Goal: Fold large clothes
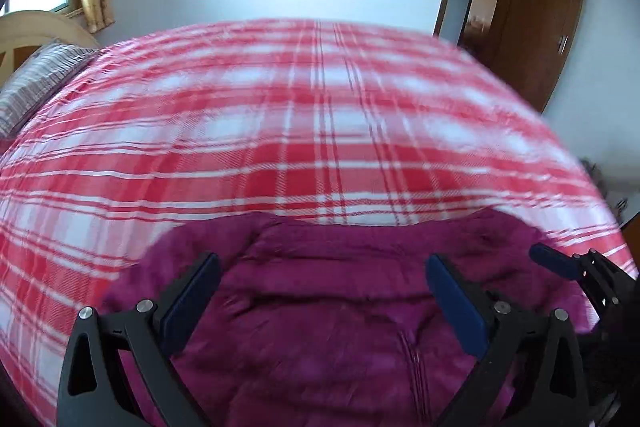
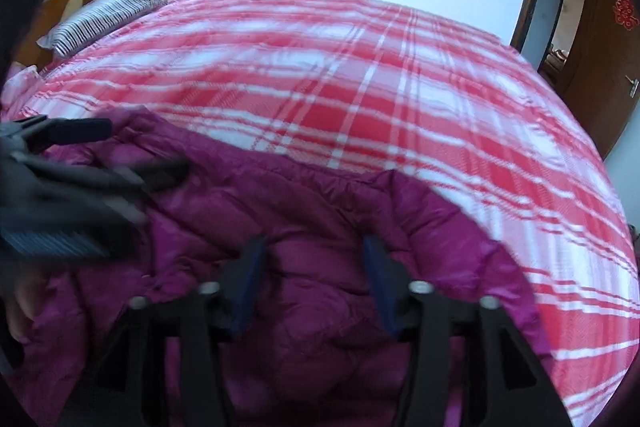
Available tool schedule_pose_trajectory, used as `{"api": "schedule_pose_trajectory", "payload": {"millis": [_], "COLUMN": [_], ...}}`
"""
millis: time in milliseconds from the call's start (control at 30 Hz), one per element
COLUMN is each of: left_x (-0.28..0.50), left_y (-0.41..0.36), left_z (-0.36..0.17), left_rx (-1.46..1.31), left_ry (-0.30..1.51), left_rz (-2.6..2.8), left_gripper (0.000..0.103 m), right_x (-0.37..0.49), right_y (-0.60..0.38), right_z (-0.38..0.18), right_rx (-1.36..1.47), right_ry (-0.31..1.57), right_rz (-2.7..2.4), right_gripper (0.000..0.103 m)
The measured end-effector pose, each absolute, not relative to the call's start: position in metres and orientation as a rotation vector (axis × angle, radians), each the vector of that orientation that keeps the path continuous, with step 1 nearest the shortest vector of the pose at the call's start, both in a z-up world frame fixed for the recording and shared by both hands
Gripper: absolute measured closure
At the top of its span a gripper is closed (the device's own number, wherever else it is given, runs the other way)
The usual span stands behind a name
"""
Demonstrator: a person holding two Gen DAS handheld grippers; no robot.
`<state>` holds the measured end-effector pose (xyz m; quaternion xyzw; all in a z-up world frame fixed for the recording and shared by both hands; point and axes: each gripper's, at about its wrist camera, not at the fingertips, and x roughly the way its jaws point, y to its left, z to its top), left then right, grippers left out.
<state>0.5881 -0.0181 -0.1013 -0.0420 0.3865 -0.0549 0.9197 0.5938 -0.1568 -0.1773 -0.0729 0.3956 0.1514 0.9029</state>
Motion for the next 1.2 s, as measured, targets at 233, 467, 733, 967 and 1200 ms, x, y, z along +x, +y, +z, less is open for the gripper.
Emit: {"api": "schedule_pose_trajectory", "payload": {"millis": [233,467,733,967,1200], "left_x": [0.393,0.233,0.183,0.167,0.131], "left_y": [0.066,0.133,0.111,0.098,0.106], "left_z": [-0.088,-0.151,-0.185,-0.188,-0.156], "left_rx": [-0.026,-0.139,-0.142,-0.043,-0.067], "left_ry": [0.756,0.869,0.878,0.823,0.778], "left_rz": [-0.212,-0.167,-0.186,-0.181,-0.290], "left_gripper": [0.001,0.001,0.001,0.034,0.096], "right_x": [0.475,0.307,0.178,0.147,0.146], "right_y": [-0.226,-0.312,-0.340,-0.296,-0.290], "right_z": [-0.130,-0.171,-0.188,-0.214,-0.204], "right_rx": [-0.018,0.097,0.276,0.235,0.321], "right_ry": [0.799,0.997,0.985,1.004,0.909], "right_rz": [0.371,0.317,0.233,0.281,0.316], "right_gripper": [0.020,0.019,0.018,0.033,0.094]}}
